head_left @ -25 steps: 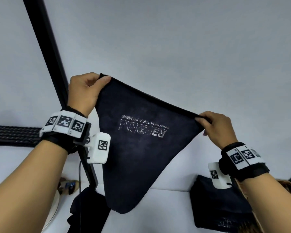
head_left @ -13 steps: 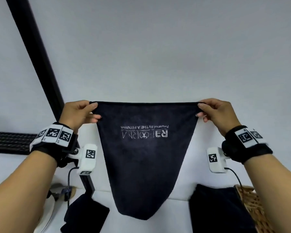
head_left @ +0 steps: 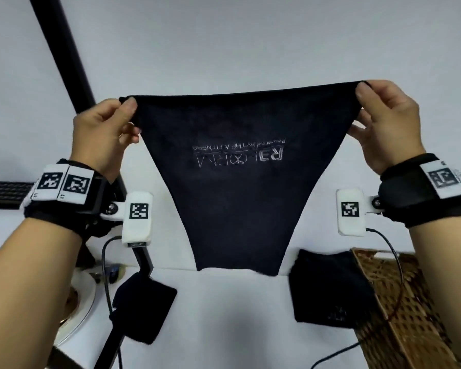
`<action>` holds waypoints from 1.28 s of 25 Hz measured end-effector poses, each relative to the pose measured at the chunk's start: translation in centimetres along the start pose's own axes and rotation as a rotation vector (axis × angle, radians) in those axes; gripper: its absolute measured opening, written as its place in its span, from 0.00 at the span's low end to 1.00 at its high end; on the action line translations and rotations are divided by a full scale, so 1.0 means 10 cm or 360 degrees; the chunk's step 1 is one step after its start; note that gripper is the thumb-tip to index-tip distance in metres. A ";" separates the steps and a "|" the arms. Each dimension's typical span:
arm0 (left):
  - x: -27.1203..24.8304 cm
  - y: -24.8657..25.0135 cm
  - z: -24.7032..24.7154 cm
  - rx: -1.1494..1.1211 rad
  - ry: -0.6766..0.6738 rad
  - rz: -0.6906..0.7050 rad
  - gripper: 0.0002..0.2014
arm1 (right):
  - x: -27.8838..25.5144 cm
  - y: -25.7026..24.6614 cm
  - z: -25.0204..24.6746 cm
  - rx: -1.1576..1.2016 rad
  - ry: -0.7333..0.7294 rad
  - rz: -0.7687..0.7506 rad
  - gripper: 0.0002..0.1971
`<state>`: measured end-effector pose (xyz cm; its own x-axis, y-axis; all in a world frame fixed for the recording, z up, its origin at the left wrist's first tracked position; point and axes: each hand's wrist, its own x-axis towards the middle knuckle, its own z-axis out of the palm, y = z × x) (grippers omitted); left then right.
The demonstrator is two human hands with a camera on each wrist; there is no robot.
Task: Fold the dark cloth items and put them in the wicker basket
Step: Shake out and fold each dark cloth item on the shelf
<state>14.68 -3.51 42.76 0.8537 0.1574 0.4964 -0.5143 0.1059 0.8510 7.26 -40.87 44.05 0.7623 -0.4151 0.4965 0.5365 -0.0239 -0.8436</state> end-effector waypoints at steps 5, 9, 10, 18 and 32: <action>-0.87 0.17 -0.49 -0.0110 -0.0201 -0.0105 0.11 | -1.09 -0.21 -0.12 -0.0047 0.0044 0.0063 0.03; -1.42 0.04 -0.74 -0.0264 -0.0299 -0.0343 0.11 | -1.73 -0.10 -0.22 -0.0038 0.0076 0.0194 0.06; -1.52 -0.05 -0.79 -0.0252 -0.0291 -0.0404 0.10 | -1.84 -0.02 -0.25 -0.0041 0.0083 0.0236 0.06; -2.17 -2.25 -0.96 0.0232 -0.0145 -0.1211 0.13 | -2.50 2.07 -0.56 -0.0433 0.0101 0.1076 0.04; -2.44 -4.95 -0.86 0.0963 -0.0041 -0.1313 0.08 | -2.74 4.82 -0.79 -0.1360 0.0214 0.1361 0.04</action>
<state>18.64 -4.10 -12.97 0.9283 0.2378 -0.2858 0.3555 -0.3428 0.8695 9.38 -37.87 -11.83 0.6826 -0.6797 -0.2684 -0.5709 -0.2666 -0.7765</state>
